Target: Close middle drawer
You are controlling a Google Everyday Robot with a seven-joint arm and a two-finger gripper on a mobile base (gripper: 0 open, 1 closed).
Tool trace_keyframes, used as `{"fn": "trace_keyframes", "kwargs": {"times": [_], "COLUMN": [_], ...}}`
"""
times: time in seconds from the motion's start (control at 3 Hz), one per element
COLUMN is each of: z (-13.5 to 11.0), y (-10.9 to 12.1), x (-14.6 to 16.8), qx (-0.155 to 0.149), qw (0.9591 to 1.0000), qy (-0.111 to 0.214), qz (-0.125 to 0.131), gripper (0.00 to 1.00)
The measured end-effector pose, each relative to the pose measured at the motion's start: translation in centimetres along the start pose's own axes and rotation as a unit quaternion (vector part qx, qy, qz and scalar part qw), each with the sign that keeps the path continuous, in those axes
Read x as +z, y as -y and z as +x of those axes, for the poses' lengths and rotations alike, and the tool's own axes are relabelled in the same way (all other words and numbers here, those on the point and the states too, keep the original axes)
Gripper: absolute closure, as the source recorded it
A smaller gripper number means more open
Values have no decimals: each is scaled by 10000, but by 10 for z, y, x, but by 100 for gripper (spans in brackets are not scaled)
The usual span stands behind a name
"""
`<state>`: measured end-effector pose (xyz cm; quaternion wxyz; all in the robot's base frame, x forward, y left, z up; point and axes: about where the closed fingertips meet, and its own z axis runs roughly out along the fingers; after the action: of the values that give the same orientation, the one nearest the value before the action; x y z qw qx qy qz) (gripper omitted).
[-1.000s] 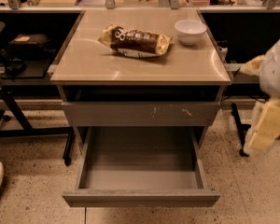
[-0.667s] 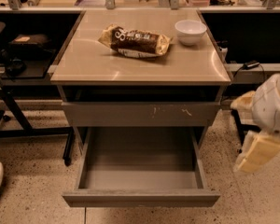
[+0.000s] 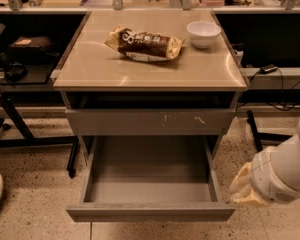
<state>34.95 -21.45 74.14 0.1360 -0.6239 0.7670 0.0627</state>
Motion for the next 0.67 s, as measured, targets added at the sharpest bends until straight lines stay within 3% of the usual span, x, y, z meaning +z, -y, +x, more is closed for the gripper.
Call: {"fn": "trace_keyframes", "kwargs": {"times": [0.33, 0.67], "z": [2, 8], "y": [-4, -5], "x": [4, 24], "qx": [16, 153], "qw": [10000, 9997], "qy": [-15, -3], "qz": [-20, -206], "gripper": [88, 100]}}
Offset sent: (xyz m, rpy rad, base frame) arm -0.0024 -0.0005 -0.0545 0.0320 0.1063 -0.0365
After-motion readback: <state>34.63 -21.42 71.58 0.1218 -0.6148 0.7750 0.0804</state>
